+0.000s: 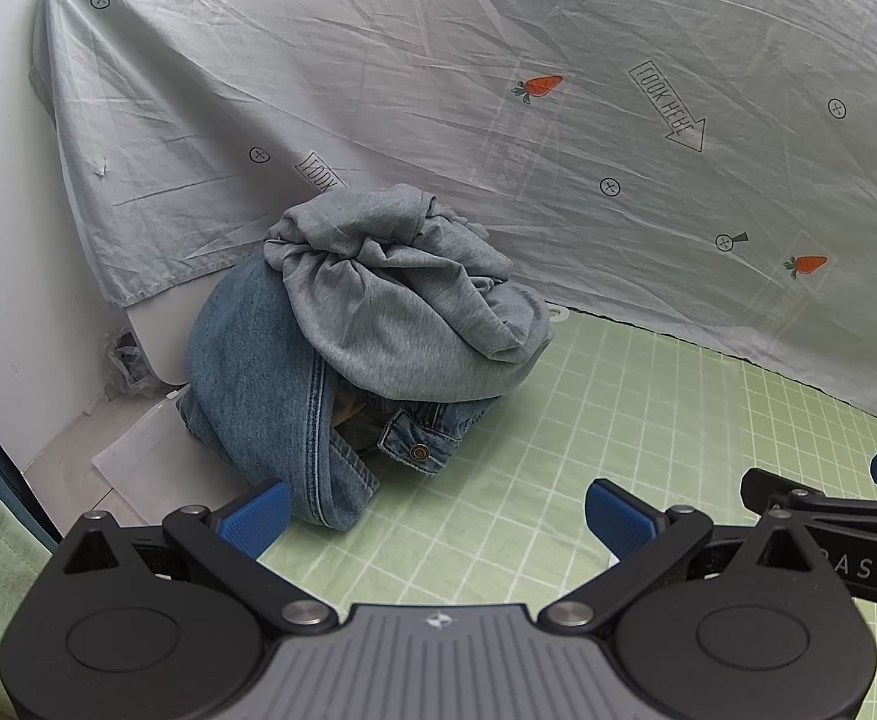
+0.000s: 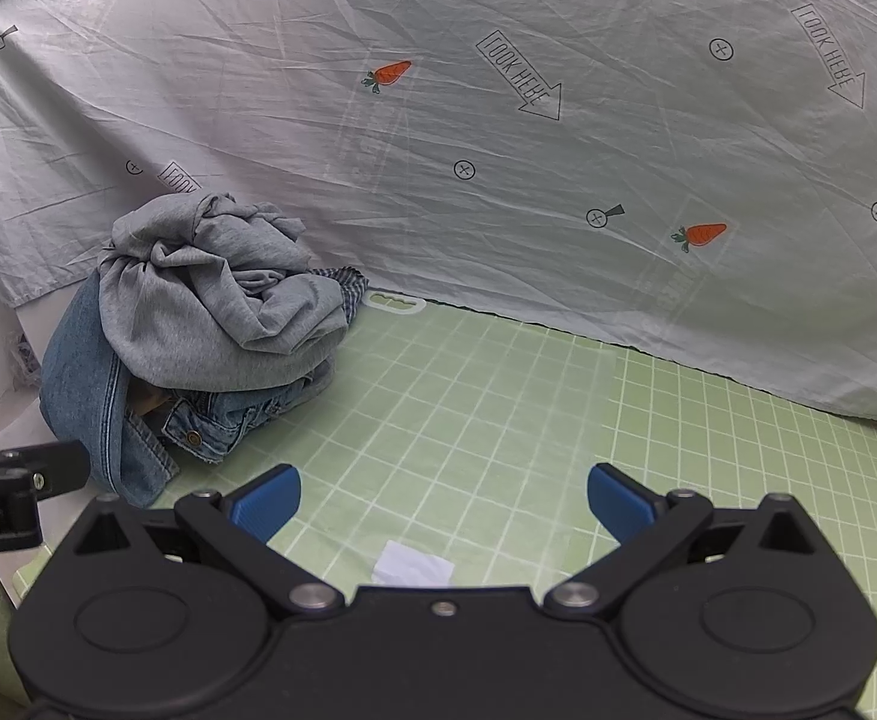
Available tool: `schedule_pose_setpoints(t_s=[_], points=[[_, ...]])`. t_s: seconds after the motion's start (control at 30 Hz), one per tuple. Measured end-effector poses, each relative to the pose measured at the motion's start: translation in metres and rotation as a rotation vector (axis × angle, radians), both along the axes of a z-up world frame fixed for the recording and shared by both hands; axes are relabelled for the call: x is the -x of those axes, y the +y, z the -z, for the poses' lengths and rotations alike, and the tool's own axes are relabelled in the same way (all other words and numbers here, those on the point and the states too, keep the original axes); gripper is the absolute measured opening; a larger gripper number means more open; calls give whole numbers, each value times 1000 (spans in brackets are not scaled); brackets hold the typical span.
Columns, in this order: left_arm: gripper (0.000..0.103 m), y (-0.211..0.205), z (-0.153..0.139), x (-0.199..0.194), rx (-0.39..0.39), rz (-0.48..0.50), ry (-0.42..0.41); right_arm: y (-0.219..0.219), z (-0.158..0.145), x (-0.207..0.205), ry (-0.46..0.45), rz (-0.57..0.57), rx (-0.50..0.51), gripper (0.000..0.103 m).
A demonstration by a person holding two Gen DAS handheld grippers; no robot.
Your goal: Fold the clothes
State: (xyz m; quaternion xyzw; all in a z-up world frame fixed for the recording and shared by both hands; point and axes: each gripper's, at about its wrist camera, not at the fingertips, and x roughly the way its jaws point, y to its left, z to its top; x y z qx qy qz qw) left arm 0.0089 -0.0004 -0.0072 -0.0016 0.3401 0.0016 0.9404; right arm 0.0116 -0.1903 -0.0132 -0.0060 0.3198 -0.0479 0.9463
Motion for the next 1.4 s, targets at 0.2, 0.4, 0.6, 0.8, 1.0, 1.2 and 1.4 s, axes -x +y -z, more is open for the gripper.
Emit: schedule_pose_setpoints(t_s=[0.2,0.4,0.6,0.8,1.0,1.2,1.4], points=[[103,5,4,-14,31,-17,34,-2,4,-13,15,-1,10,103],[103,11,5,-46,32,-42,52,-3,7,-42,20,-21,25,103],[103,37,3,-104,50,-97,69,0,5,-94,16,-42,13,102],[100,73,14,-175,119,-184,111,17,8,-178,-8,-158,-24,94],[76,101,38,-232,265,-243,178,34,20,-269,13,-298,-244,87],[67,114,54,-256,381,-292,216,27,53,-338,130,-219,-724,86],[56,105,49,-254,314,-276,200,35,47,-330,59,-285,-693,21]])
